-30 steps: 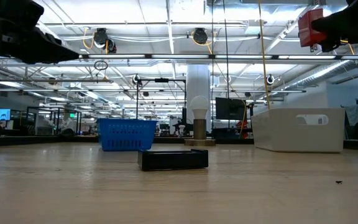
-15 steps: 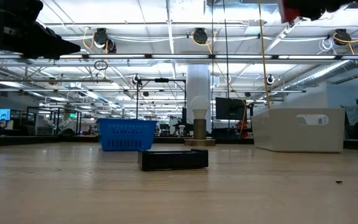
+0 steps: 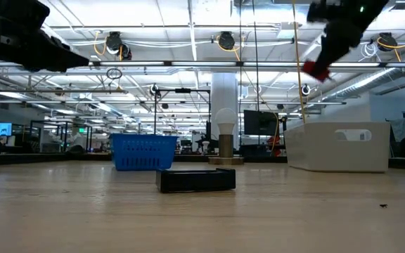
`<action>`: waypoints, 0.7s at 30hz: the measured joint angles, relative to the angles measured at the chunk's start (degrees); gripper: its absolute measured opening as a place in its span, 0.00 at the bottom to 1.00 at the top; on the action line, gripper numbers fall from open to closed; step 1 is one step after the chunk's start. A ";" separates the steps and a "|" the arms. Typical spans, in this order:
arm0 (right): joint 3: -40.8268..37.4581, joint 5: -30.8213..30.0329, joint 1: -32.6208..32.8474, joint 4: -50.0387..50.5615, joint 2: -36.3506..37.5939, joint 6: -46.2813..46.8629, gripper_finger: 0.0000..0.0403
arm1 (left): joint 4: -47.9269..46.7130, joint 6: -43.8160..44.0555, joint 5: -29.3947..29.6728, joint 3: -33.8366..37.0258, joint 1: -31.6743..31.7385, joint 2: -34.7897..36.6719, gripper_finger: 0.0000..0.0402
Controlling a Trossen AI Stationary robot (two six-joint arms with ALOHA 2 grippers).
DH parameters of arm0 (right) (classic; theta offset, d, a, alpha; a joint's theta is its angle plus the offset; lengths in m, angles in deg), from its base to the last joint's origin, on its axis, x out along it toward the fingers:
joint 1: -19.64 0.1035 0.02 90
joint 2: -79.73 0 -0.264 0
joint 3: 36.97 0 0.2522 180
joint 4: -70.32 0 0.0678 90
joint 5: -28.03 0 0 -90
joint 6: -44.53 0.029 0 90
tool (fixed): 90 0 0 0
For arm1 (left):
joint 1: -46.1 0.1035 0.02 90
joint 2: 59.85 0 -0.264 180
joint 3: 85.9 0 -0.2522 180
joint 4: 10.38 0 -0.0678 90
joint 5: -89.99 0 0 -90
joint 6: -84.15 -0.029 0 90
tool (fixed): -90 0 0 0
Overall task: Pick & Place Office items
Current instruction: Put the red charger adapter into the gray bin
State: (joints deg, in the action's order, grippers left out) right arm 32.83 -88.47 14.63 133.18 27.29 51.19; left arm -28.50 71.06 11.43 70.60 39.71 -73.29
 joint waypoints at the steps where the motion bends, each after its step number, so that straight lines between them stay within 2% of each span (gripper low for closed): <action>1: -0.65 0.76 -1.53 0.96 -0.99 0.47 0.50 | -0.69 0.14 -0.01 0.00 0.00 0.00 0.01; 6: -5.81 9.32 -8.02 -0.70 -5.46 0.76 0.50 | -1.53 0.81 0.00 0.00 0.00 0.00 0.04; 10: -10.17 14.17 -10.96 -5.11 -8.85 0.12 0.50 | -1.53 0.84 0.00 0.00 0.00 0.00 0.02; 15: -13.75 17.57 -13.52 -8.50 -12.81 -0.48 0.50 | -1.55 1.43 0.00 0.00 0.00 0.00 0.02; 21: -15.46 18.03 -15.21 -9.31 -16.58 -1.25 0.50 | -1.57 1.45 0.02 0.00 0.00 0.00 0.03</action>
State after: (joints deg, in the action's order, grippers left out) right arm 17.36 -70.44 -0.58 123.87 10.71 49.94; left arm -30.07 72.51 11.46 70.60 39.71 -73.29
